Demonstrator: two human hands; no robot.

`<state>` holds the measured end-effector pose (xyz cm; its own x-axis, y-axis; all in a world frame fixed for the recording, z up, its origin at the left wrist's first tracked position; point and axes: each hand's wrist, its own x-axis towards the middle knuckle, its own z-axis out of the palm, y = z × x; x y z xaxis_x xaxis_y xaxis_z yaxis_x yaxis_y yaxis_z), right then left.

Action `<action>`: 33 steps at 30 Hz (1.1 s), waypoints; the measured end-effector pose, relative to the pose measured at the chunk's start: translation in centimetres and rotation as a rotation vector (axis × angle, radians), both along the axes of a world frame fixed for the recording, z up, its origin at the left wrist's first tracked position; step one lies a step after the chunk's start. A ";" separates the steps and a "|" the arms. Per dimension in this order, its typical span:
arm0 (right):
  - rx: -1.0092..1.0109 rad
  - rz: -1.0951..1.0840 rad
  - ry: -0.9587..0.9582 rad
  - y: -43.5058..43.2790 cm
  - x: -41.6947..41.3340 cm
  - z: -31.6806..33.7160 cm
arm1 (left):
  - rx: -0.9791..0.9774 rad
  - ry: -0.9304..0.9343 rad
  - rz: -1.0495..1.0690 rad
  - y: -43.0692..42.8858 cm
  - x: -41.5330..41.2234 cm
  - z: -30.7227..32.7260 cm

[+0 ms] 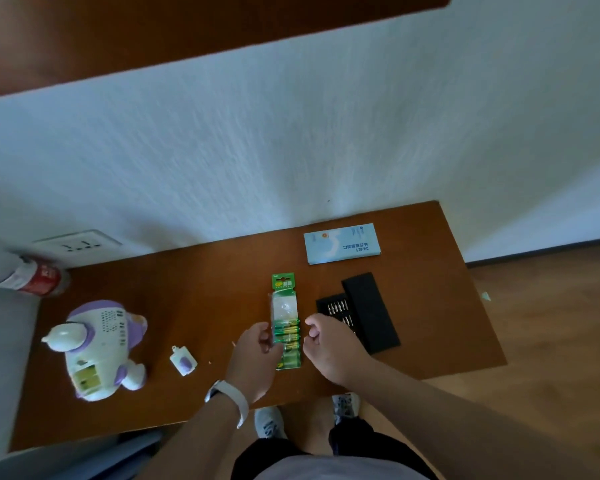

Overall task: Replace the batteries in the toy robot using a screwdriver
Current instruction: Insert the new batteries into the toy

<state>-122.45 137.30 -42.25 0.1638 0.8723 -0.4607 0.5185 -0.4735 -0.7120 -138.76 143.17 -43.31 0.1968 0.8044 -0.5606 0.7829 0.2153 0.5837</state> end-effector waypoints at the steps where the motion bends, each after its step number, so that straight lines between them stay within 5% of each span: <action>1: -0.008 0.000 -0.007 0.2 -0.3 -0.1 | -0.004 -0.003 -0.013 0.0 -0.1 -0.1; 10: -0.028 0.100 -0.107 2.1 -1.5 -1.2 | 0.043 -0.034 -0.209 0.0 -0.7 -0.5; 33: -0.061 0.205 -0.230 2.9 -2.4 -1.3 | 0.141 -0.049 -0.271 0.5 -2.3 -1.9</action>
<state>-124.88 140.20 -43.58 0.0929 0.8698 -0.4845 0.7519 -0.3803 -0.5385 -141.06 143.70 -45.16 0.4387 0.7879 -0.4322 0.7711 -0.0831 0.6313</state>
